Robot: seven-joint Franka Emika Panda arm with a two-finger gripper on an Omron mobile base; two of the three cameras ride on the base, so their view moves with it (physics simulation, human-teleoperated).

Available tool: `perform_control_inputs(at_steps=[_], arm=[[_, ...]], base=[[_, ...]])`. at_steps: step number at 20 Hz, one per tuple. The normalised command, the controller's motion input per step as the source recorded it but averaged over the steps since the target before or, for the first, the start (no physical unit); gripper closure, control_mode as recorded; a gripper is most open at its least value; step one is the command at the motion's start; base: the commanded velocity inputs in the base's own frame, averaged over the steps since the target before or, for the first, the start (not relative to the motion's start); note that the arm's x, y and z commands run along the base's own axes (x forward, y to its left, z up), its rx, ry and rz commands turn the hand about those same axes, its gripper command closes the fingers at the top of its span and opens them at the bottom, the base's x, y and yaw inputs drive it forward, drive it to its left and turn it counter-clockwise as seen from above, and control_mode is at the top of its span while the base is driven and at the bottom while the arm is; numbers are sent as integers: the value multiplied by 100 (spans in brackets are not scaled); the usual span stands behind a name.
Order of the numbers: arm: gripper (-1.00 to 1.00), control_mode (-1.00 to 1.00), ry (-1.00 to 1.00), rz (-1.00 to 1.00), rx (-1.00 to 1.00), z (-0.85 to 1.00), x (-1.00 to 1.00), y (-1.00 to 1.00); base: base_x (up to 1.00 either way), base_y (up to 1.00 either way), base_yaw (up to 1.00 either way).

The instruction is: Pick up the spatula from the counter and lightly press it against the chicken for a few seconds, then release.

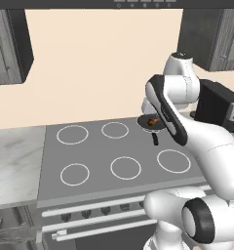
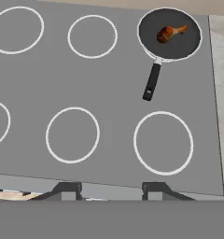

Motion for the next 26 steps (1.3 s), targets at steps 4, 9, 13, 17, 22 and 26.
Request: perform_control_inputs(at_steps=[4,9,13,17,22,26], arm=[[-100,-100,-2,0,0,0,-5,0],[-100,-100,-20,0,0,0,-38,-1],[-100,-100,-14,0,0,0,-38,-8],[-100,-100,-7,0,0,0,-27,-19],[-100,-100,-1,0,-3,0,-26,-35],[-100,-100,0,0,-9,0,-30,-44]], base=[[0,0,0],[0,0,0],[0,0,0],[0,0,0],[0,0,0],[0,0,0]])
